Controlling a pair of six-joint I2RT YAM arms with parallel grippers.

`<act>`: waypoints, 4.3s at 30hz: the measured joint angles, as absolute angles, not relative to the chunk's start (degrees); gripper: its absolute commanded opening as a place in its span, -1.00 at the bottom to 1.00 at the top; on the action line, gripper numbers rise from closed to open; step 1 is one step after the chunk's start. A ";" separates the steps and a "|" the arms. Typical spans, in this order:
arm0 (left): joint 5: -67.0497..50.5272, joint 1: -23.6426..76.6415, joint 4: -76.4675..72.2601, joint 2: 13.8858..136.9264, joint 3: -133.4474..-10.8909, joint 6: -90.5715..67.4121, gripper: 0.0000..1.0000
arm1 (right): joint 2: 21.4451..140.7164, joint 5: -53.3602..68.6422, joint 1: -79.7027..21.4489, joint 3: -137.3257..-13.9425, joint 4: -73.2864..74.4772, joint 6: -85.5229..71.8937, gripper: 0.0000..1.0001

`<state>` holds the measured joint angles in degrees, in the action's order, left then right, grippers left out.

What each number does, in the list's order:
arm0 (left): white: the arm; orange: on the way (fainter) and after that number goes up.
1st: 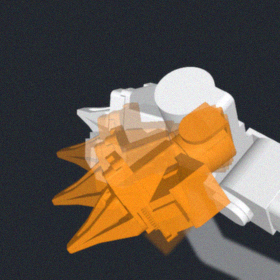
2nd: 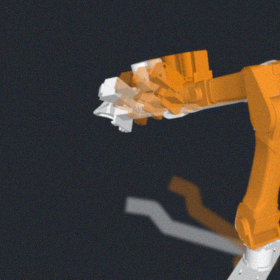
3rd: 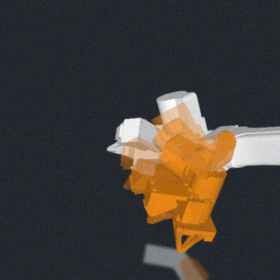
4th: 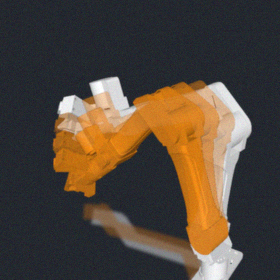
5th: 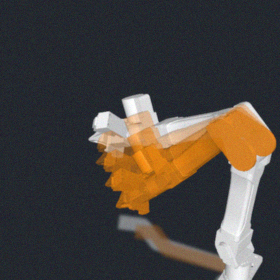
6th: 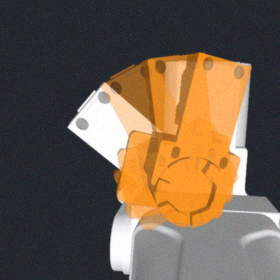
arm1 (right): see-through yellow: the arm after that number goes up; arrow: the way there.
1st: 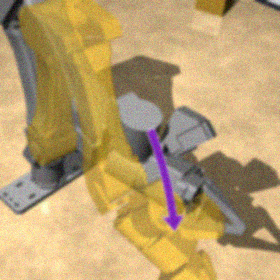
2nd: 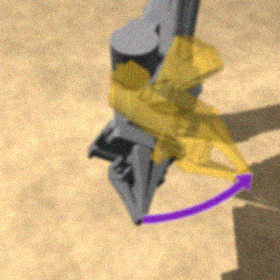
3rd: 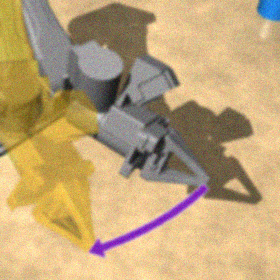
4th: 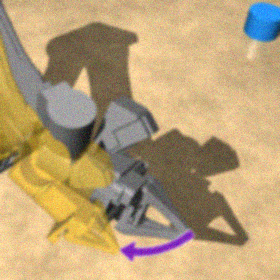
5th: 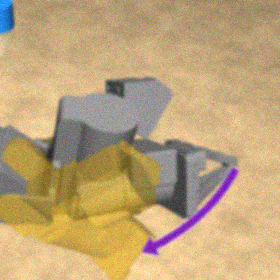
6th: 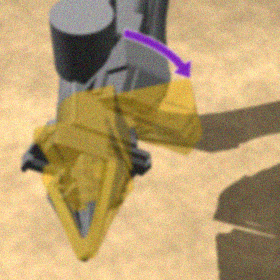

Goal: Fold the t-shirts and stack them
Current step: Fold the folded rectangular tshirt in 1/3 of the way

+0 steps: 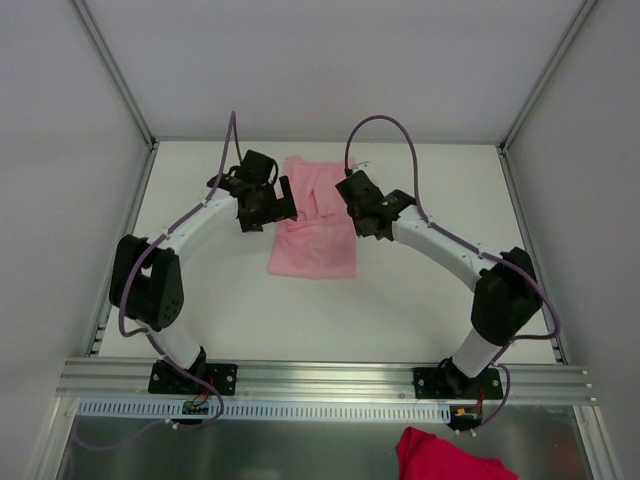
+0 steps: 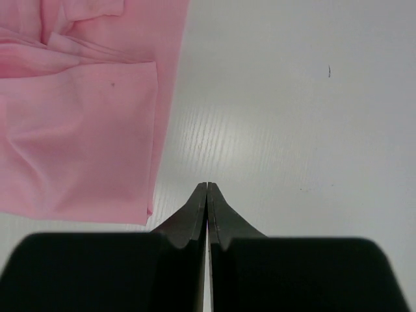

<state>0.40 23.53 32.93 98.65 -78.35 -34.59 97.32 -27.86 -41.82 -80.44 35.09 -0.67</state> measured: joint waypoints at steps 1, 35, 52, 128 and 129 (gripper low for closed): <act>-0.03 23.53 32.42 95.90 -76.90 -35.09 0.97 | 95.57 -27.64 -41.82 -79.92 35.27 -1.15 -0.97; 2.02 23.57 28.60 116.27 -89.89 -32.36 -0.81 | 65.04 -19.99 -43.18 -68.40 48.99 -8.56 -0.98; 5.67 23.57 31.18 115.35 -89.19 -31.14 -0.17 | 63.66 -20.03 -43.24 -64.51 50.37 -9.08 -0.98; 9.50 23.64 30.72 85.67 -62.96 -36.32 0.97 | 98.74 -18.37 -50.22 -78.11 36.38 -8.86 -0.28; 9.06 23.66 30.74 85.76 -63.05 -36.34 0.97 | 99.98 -18.11 -49.17 -79.33 35.97 -8.12 -0.31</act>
